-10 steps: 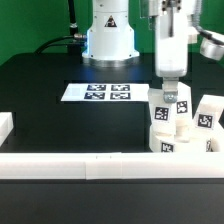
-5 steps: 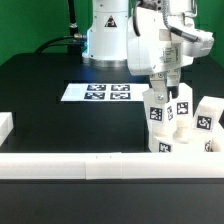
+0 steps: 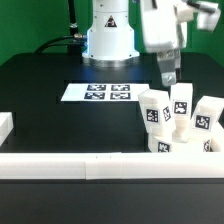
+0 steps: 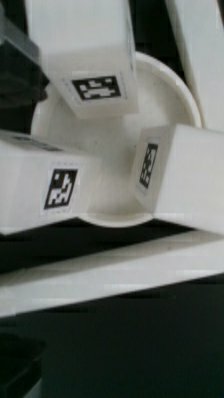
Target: Assemble stool
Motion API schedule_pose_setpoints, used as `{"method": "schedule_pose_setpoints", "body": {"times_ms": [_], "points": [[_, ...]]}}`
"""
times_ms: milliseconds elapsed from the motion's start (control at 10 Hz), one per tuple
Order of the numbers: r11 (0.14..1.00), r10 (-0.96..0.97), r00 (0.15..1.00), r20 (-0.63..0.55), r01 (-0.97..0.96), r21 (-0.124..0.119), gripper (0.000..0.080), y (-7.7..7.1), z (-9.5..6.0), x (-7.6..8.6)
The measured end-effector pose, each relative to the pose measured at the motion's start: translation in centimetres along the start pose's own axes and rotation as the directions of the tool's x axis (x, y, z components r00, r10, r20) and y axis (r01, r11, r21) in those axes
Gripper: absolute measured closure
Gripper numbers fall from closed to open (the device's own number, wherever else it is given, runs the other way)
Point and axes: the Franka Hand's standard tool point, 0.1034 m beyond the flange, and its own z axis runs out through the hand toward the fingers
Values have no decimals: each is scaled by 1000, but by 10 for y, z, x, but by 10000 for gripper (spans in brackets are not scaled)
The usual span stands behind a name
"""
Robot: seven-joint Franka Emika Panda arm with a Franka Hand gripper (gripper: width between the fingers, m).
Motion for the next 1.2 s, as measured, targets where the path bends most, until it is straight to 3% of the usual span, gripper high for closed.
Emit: {"method": "schedule_pose_setpoints", "body": {"times_ms": [300,500,900,1100,1200], "points": [[979,-204,979,-5,204,-4,151,2,3,2],[838,-545,838,-34,544,-37,151,3,6,-4],[669,-743,668,-22,742,-45,151,4,7,-6],[529,-848,529,-14,847,-50,151,4,7,-5],[360,-933,360,-6,931,-63,151,3,9,1]]}}
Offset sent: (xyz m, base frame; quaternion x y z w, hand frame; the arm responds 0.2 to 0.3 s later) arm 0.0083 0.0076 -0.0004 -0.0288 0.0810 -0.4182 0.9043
